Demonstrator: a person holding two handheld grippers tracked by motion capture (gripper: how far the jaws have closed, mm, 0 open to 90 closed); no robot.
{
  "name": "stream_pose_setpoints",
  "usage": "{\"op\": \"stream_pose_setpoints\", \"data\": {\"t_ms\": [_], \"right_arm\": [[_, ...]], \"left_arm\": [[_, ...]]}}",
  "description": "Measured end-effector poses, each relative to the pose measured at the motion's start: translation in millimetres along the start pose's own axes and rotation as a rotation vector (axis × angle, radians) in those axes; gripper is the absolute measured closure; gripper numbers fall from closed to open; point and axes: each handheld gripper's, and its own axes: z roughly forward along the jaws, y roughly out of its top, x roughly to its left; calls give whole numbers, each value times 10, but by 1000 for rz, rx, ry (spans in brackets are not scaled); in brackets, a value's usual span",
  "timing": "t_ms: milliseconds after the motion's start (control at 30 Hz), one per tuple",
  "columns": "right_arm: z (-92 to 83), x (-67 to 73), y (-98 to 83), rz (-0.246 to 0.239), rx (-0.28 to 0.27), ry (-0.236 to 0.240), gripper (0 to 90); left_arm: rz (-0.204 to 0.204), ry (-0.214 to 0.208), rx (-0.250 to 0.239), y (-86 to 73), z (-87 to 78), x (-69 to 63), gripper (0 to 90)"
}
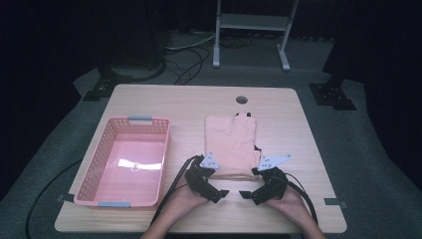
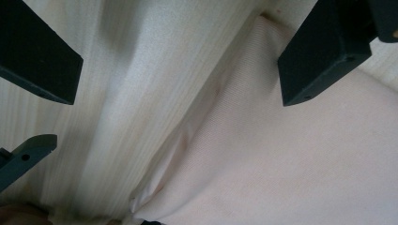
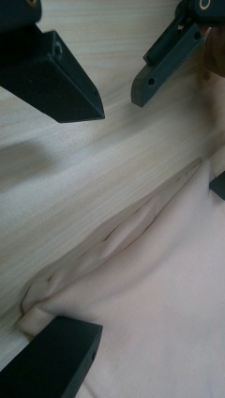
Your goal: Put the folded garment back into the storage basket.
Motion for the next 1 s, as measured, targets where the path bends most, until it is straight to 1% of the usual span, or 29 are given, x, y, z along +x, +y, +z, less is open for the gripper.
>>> {"op": "stream_pose_setpoints", "data": {"t_ms": [200,300,400,767,867,933,1000], "right_arm": [[-23,46,-22,-3,9,4,10],[-33,65,-36,-1,8,5,10],[-46,89,-57,-3,6,7,10],[-95,175,-125,-2,4,12,10],[-101,199,-135,-4,7,10,10],[-103,212,-134,-8,13,10,10],[-107,219,-127,-1,20,16,9]], "left_arm": [[15,0,7,-23,-14,-65,0],[11,-3,8,-33,-22,-98,0],[17,-5,13,-39,-26,-125,0],[5,-27,3,-90,-62,-211,0],[-3,-29,-10,-113,-71,-232,0],[1,-32,-9,-124,-81,-246,0],[4,-32,-4,-130,-88,-264,0]]}}
